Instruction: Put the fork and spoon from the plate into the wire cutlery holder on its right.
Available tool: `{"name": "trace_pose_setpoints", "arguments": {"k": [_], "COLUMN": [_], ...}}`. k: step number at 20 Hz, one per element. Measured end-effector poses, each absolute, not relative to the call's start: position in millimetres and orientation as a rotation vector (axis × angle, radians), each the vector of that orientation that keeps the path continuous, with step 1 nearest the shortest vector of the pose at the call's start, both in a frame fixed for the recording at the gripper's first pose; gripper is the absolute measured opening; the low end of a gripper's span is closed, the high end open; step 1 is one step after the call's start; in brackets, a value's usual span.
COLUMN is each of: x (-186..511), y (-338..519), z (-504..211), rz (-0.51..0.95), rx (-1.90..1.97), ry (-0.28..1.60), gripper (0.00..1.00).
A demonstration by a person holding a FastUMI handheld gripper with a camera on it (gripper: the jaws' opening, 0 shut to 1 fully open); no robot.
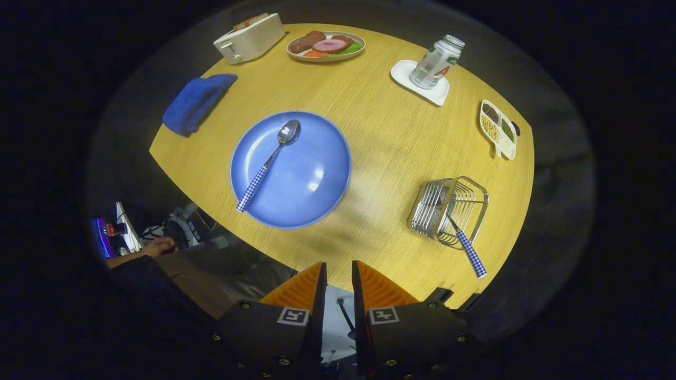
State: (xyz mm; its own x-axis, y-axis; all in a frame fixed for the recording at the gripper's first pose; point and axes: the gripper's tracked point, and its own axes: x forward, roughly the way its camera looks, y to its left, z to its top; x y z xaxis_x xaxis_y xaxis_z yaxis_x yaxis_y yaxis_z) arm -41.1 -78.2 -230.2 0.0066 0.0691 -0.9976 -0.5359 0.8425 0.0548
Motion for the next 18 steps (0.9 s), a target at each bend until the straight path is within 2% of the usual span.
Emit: {"name": "trace_pose_setpoints", "arguments": {"k": [18], "x": [-67.5], "y": [7.0], "z": [-253.4], "rz": [0.587], "rx": [-0.338], "ry": [1.503], "gripper": [0.27]}}
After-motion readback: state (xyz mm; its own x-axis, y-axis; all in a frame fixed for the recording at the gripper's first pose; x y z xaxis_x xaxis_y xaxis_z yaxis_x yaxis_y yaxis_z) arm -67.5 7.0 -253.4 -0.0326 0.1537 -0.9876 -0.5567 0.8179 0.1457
